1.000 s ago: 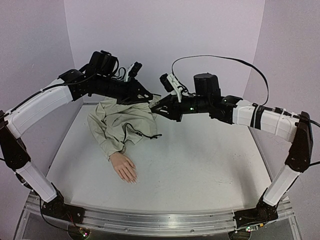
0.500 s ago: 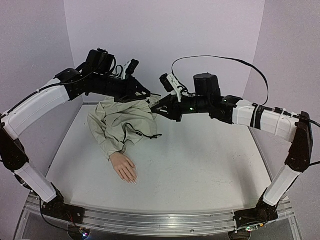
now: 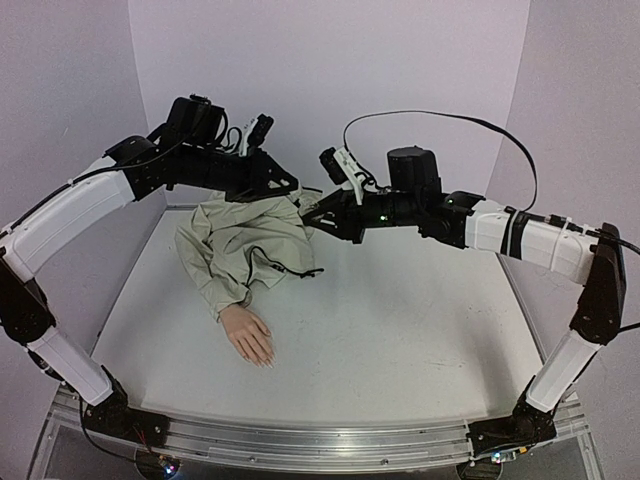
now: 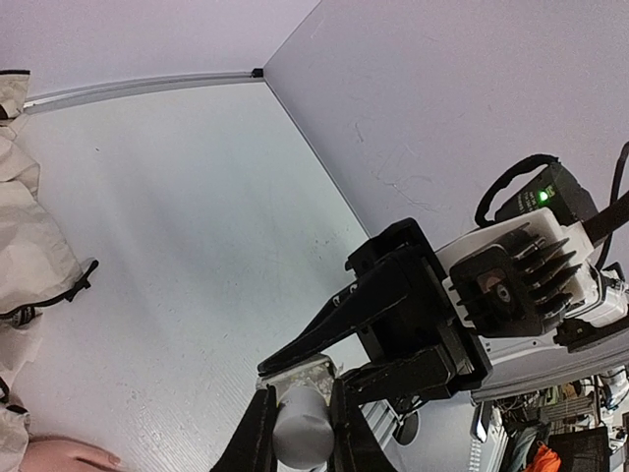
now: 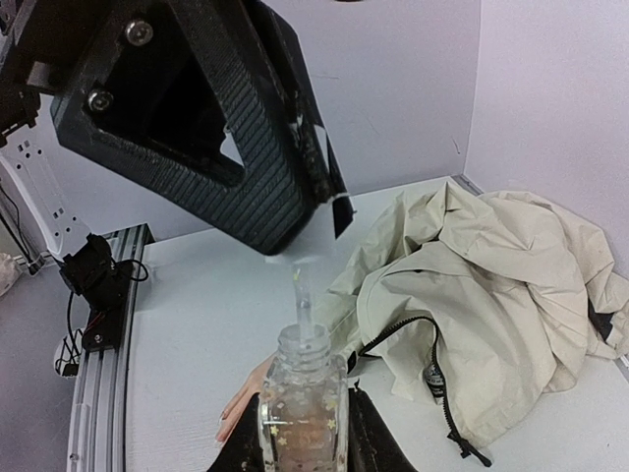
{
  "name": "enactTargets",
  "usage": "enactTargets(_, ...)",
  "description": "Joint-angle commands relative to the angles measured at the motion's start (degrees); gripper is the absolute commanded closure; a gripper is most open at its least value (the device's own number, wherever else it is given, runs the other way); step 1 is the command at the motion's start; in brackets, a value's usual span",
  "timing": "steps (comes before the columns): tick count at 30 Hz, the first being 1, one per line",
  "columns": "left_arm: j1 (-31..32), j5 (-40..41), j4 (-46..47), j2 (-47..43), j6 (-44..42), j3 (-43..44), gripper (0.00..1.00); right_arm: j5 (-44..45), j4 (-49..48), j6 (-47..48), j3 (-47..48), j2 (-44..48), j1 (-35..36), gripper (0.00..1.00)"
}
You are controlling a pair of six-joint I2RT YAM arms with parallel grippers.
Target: Paint the nails
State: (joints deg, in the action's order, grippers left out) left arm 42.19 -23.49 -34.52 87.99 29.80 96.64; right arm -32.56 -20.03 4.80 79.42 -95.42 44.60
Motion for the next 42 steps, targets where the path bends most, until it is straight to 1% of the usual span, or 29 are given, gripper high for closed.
enactTargets(1, -0.18, 1.0, 0.99, -2.42, -1.23, 1.35, 1.0, -0.67, -3.26, 0.56, 0.21, 1.29, 0.09, 1.0)
enactTargets(18, -0.18, 2.56, 0.93, -3.94, -1.85, 0.96, 1.0, -0.27, -3.48, 0.48, 0.14, 1.85, 0.05, 1.0)
enactTargets(29, -0.18, 4.05, 0.79, -5.38, -2.24, -0.03, 1.0, 1.27, -5.79, -0.22, -1.9, 3.49, 0.06, 1.0)
enactTargets(32, -0.27, 5.19, 0.49, -6.32, -2.46, -0.54, 1.0, 2.96, -7.54, -0.62, -3.4, 4.73, 0.05, 1.0)
enactTargets(36, -0.49, 5.52, -0.47, -7.69, -2.57, -1.85, 1.0, 8.19, -11.39, -2.16, -7.59, 8.12, 0.05, 1.0)
enactTargets(39, -0.83, 4.43, -0.7, -9.32, -2.17, -4.54, 1.0, 11.5, -12.54, -2.97, -9.97, 10.62, -0.15, 1.0)
enactTargets(42, -1.14, 3.88, -1.09, -11.69, -1.2, -8.76, 1.0, 11.87, -12.62, -4.31, -12.08, 12.91, -1.83, 1.0)
